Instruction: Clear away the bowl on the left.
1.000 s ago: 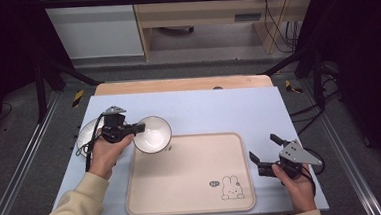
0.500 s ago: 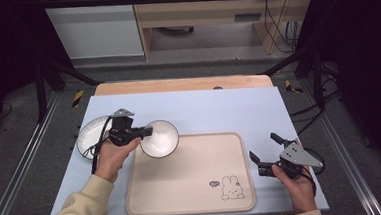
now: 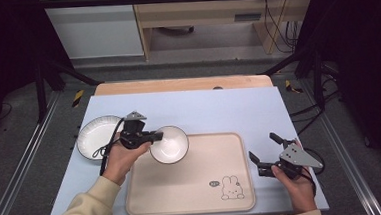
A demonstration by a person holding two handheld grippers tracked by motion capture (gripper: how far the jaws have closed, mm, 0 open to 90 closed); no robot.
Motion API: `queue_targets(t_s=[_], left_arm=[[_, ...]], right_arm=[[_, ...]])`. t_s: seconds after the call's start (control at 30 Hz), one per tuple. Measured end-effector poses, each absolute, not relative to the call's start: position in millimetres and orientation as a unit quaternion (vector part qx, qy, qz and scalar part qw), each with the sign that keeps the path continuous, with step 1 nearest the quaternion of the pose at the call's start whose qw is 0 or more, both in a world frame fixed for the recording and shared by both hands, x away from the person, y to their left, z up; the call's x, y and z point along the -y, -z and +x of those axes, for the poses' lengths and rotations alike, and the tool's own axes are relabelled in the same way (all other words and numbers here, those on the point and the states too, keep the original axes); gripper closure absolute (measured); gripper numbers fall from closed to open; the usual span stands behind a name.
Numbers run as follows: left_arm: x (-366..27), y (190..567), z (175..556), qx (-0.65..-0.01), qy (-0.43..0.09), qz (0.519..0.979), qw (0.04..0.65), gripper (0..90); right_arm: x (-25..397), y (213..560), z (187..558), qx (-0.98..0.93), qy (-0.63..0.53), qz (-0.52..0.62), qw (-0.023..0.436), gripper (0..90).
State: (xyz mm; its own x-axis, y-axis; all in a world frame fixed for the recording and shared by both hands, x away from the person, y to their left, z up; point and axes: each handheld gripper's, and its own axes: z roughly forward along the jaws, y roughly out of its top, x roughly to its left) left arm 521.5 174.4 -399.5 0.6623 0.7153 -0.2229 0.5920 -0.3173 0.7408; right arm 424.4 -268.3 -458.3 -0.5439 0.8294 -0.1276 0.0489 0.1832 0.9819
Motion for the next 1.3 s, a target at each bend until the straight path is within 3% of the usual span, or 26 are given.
queue_targets(t_s=[1.3], left_arm=[[-122, 421, 500, -0.352, -0.013, 0.844, 0.404, 81.5]], right_arm=[[268, 457, 423, -0.681, -0.559, 0.315, 0.351, 5.9]])
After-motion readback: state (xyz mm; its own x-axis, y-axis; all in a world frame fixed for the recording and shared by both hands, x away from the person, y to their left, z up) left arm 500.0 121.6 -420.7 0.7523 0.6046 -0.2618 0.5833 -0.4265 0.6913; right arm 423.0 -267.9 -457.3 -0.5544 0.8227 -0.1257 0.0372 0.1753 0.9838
